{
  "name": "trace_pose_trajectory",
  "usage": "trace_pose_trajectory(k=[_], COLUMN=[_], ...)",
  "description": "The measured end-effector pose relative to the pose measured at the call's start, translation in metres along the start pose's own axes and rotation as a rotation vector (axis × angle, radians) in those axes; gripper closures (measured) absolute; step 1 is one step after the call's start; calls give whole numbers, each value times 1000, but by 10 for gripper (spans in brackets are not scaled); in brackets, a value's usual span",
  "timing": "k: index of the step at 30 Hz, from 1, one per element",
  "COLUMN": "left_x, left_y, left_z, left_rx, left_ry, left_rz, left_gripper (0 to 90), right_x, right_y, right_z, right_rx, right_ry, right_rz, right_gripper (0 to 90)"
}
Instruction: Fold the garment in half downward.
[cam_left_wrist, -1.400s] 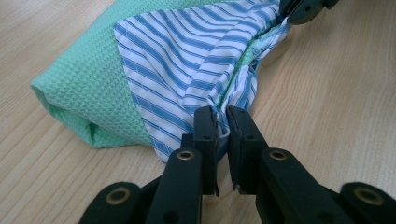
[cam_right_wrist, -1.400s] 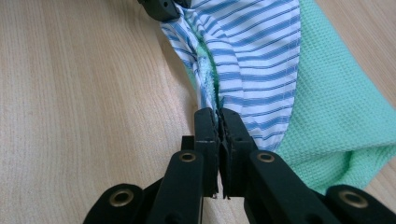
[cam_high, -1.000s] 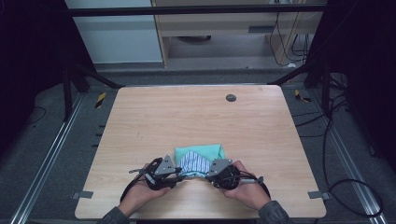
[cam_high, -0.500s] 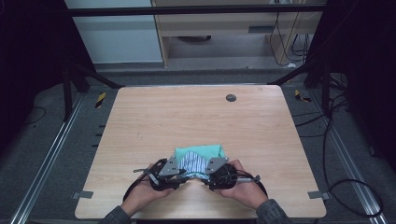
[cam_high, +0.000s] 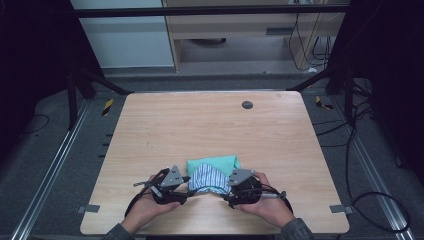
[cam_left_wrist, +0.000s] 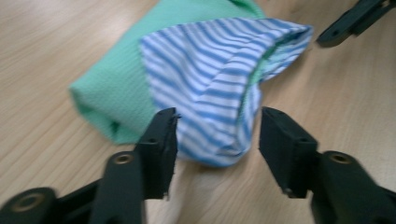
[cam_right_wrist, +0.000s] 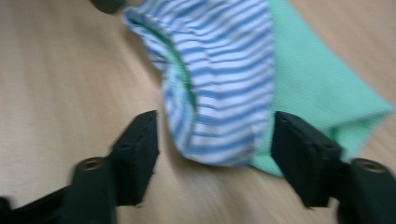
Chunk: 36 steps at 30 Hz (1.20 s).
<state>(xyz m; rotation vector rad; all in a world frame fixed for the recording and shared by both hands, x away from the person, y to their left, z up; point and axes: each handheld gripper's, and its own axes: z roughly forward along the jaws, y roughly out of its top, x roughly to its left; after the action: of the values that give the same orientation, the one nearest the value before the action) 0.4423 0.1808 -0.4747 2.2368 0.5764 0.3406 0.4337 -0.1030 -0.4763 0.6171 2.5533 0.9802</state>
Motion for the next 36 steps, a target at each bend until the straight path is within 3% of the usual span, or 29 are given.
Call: trace_pose_trajectory(k=[3, 8, 16, 21, 24, 28, 32, 36], left_x=[9, 22, 43, 53, 62, 74, 87, 95], left_y=[-4, -12, -24, -28, -32, -39, -46, -50], left_z=[-8, -18, -25, -25, -25, -22, -18, -14], left_rx=[4, 25, 50, 73, 87, 94, 88, 96], left_ry=[46, 109, 151, 186, 208, 238, 265, 306], left_rz=[-45, -101, -170, -171, -192, -214, -265, -289], left_gripper=[317, 179, 130, 116, 97, 71, 58, 58], right_x=[-8, -21, -40, -56, -65, -76, -89, -98], right_y=[-7, -18, -35, -45, -51, -56, -59, -63], right_z=[-7, -17, -21, -20, -19, -17, -14, -8], right_rx=[-16, -11, 17, 43, 55, 49, 29, 27], right_ry=[-55, -99, -143, -172, -203, -249, -302, -323], right_rz=[45, 94, 177, 268, 322, 382, 462, 493], right_gripper=[207, 152, 110, 80, 64, 62, 64, 62])
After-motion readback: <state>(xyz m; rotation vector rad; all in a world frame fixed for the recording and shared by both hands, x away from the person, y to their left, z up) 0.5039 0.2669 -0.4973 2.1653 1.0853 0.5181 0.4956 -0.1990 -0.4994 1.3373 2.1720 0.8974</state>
